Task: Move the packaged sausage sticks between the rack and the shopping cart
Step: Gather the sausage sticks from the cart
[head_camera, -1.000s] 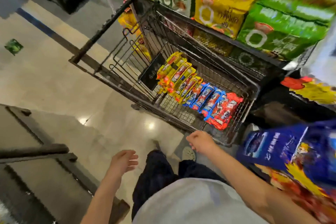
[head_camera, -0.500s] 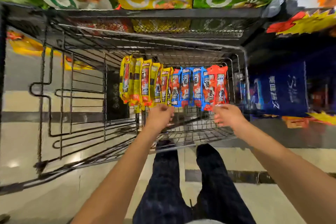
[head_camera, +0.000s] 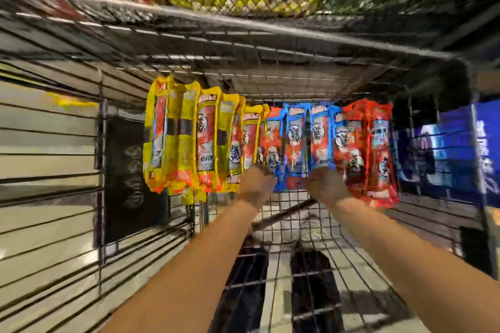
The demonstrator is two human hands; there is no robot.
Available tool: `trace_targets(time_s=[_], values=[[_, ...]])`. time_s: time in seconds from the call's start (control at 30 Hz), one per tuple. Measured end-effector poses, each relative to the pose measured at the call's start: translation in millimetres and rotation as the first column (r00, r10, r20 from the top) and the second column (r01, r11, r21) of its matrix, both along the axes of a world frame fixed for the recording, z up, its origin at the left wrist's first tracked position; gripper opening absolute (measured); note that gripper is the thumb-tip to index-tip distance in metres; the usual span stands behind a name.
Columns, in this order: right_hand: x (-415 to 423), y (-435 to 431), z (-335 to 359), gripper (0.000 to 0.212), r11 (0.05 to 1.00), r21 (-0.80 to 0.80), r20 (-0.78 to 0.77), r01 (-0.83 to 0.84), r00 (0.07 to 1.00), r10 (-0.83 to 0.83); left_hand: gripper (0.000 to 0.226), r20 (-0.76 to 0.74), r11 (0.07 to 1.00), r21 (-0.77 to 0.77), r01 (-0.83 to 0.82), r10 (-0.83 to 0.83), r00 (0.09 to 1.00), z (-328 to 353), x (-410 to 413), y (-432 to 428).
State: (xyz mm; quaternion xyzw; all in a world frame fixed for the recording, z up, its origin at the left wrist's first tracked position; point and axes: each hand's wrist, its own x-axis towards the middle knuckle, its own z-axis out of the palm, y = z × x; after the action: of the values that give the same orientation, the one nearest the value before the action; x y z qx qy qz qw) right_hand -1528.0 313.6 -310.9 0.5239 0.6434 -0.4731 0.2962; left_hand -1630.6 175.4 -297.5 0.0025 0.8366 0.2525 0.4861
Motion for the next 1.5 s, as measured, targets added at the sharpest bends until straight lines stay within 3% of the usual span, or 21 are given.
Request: trace_targets(time_s=[0.1, 0.27, 0.43, 0.6, 0.63, 0.73, 0.8, 0.87, 0.93, 1.0, 1.23, 1.3, 1.5], values=[[-5.9, -10.5, -30.3, 0.036, 0.998, 0.062, -0.034, 0.022, 0.999, -0.020, 0.023, -0.067, 0.996, -0.069, 0.059, -0.063, 0.996, -19.8, -1.9, 7.7], [-15.5, -24.1, -46.9, 0.032, 0.991, 0.123, -0.042, 0.051, 0.998, -0.046, 0.025, -0.022, 0.991, -0.115, 0.066, -0.069, 0.997, -34.4, -0.5, 23.3], [-4.8, -20.4, -46.6, 0.025, 0.953, -0.107, -0.098, 0.282, 0.951, -0.293, 0.015, 0.060, 0.996, -0.073, -0.046, 0.051, 0.997, -30.5, 3.4, 27.3], [2.4, -8.0, -25.6, 0.019, 0.887, -0.339, -0.097, 0.313, 0.926, -0.364, 0.017, 0.169, 0.972, 0.070, -0.224, 0.209, 0.963, -16.9, 9.8, 24.2], [4.2, -8.6, -21.7, 0.017, 0.873, -0.362, -0.103, 0.326, 0.917, -0.385, 0.011, 0.198, 0.963, 0.105, -0.248, 0.224, 0.954, -12.9, 11.9, 21.3], [7.7, -14.2, -13.9, 0.008, 0.833, -0.350, -0.133, 0.429, 0.858, -0.497, 0.026, 0.232, 0.951, 0.154, -0.267, 0.227, 0.946, -5.8, 14.7, 9.8], [5.9, -20.9, -3.7, 0.026, 0.796, -0.329, -0.142, 0.508, 0.807, -0.573, 0.023, 0.191, 0.945, 0.151, -0.290, 0.260, 0.947, 6.5, 10.2, 3.4], [7.6, -26.8, 11.0, 0.043, 0.718, -0.355, -0.109, 0.599, 0.736, -0.668, 0.036, 0.171, 0.933, 0.111, -0.341, 0.320, 0.932, 21.1, 5.3, -4.7], [12.8, -30.7, 30.6, 0.032, 0.681, -0.413, -0.098, 0.605, 0.714, -0.694, 0.028, 0.212, 0.913, 0.098, -0.395, 0.368, 0.905, 43.9, 0.8, -12.0], [19.9, -34.2, 56.5, 0.017, 0.703, -0.412, -0.111, 0.579, 0.734, -0.670, 0.013, 0.202, 0.927, 0.113, -0.356, 0.330, 0.922, 71.3, -2.8, -18.4], [62.3, -54.6, 164.6, 0.048, 0.750, -0.389, -0.233, 0.534, 0.731, -0.641, 0.024, 0.150, 0.955, 0.112, -0.273, 0.255, 0.955, 177.9, 16.7, -24.3], [83.1, -58.1, 194.9, 0.034, 0.761, -0.365, -0.270, 0.537, 0.721, -0.638, 0.017, 0.128, 0.966, 0.147, -0.214, 0.196, 0.972, 203.8, 27.5, -27.7], [178.7, -42.6, 275.9, 0.026, 0.672, -0.282, -0.373, 0.685, 0.567, -0.735, 0.024, 0.062, 0.971, 0.228, 0.069, -0.086, 0.994, 277.9, 80.2, 8.9]])
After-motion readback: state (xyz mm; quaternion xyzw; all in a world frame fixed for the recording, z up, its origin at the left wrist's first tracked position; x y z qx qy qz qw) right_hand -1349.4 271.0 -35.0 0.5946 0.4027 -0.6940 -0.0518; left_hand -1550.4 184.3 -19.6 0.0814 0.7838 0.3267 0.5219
